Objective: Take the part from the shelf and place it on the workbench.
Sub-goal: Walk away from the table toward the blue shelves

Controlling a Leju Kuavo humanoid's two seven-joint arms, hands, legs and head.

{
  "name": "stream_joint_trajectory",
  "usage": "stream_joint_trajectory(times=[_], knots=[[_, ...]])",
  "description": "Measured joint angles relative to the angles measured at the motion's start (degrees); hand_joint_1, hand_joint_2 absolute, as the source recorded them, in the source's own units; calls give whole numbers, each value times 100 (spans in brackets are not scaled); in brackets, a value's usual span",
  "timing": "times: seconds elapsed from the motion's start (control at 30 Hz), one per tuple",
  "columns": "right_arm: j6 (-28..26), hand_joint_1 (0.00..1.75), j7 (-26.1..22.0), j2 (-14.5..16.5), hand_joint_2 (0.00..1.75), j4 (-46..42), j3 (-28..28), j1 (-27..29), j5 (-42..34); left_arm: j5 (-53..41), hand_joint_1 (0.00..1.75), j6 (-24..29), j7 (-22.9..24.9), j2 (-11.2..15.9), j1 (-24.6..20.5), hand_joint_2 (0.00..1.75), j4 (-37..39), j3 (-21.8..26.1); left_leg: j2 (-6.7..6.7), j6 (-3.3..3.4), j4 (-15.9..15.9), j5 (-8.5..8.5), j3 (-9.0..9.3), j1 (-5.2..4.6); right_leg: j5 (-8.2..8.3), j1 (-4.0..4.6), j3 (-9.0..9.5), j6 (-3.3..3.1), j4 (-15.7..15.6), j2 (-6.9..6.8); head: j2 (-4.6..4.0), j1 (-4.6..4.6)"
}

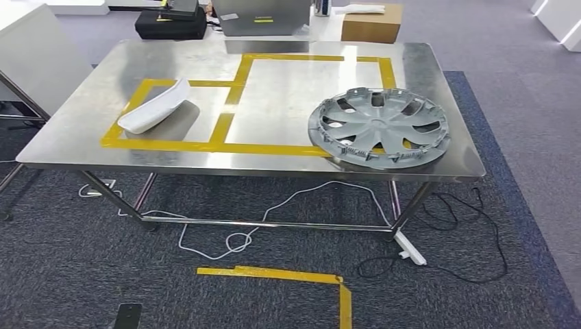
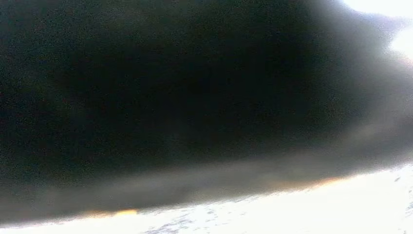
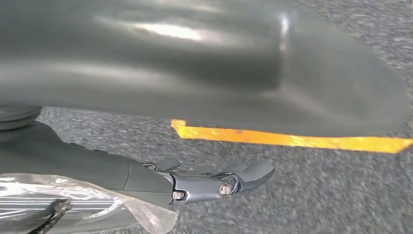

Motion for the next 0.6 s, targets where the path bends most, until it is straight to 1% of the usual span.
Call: stream_joint_trajectory(times=[0.03,0.07,0.1,0.13,0.17,0.2,0.23,0.27,0.3,0.33,0.37,0.4,0.43,0.47,0.5,0.53,0.57,0.6], knots=[[9,0,0,0,0,0,0,-2,10,-52,0,-60,53,-1,1,0,23,-39,0,-13,185,17,37,11,62,-3,-86,11,27,-4,0,1],[19,0,0,1,0,0,0,-3,19,-95,0,-110,103,-1,3,0,41,-77,0,-25,156,152,169,22,118,-10,-183,29,67,-7,1,-1],[28,0,0,1,0,0,0,-3,26,-129,0,-150,148,-2,5,0,56,-116,0,-35,-87,321,398,37,163,-19,-293,54,118,-7,1,-2],[34,0,0,2,0,0,0,-3,33,-157,0,-181,184,-4,5,0,68,-153,-2,-43,-465,436,690,53,199,-24,-392,81,176,-7,1,-2],[38,0,0,2,0,0,0,-4,39,-172,0,-201,206,-7,3,0,76,-182,-11,-35,-899,465,983,57,229,-24,-480,111,239,-5,1,-4],[39,0,-1,2,0,0,0,-6,42,-182,0,-212,217,-11,0,0,85,-204,-19,-9,-1229,430,1184,56,261,-20,-543,145,290,-4,1,-3],[39,0,-1,2,0,0,0,-8,43,-188,0,-220,223,-14,-3,0,94,-219,-27,27,-1424,378,1285,46,299,-16,-585,179,322,-4,1,-4],[39,0,-1,2,0,0,0,-8,44,-190,0,-224,227,-18,-1,0,105,-230,-31,79,-1500,361,1296,28,346,-17,-612,219,334,-4,2,-3],[39,0,-2,2,0,0,1,-3,44,-190,0,-226,230,-26,4,0,118,-238,-22,135,-1500,390,1246,26,383,-24,-635,258,335,-3,2,-4],[39,0,-1,2,0,0,1,3,45,-191,0,-227,236,-32,8,0,130,-246,-11,188,-1498,443,1188,24,342,-34,-672,291,366,5,2,-4],[41,0,-1,2,0,0,1,10,46,-194,0,-228,249,-36,10,0,139,-253,1,241,-1500,506,1119,25,195,-42,-740,321,471,15,1,1],[44,0,0,2,0,0,1,17,50,-209,0,-234,276,-38,9,0,145,-262,12,282,-1505,573,1039,27,-53,-49,-827,342,684,25,1,7],[50,0,1,2,0,0,0,19,56,-236,0,-245,318,-36,7,0,148,-277,17,307,-1501,640,959,16,-364,-52,-925,360,1005,33,1,14],[59,0,1,2,0,0,1,19,64,-272,0,-259,367,-34,10,0,151,-299,18,322,-1497,709,873,1,-632,-53,-1015,371,1389,35,0,20],[69,0,1,2,0,0,1,17,73,-313,0,-277,421,-35,13,0,156,-326,22,329,-1493,779,784,-19,-780,-52,-1060,372,1733,35,1,21],[81,0,1,2,0,0,1,14,82,-346,0,-294,468,-39,17,0,164,-352,26,334,-1488,851,691,-41,-788,-50,-1041,363,1949,36,0,21],[91,0,1,2,0,0,1,13,93,-369,0,-310,508,-46,21,0,174,-372,30,337,-1485,920,598,-62,-675,-44,-935,340,1978,36,0,21],[99,0,1,2,0,0,1,13,103,-385,0,-323,545,-54,24,0,185,-385,32,337,-1484,986,513,-82,-509,-33,-731,305,1799,37,1,20]])
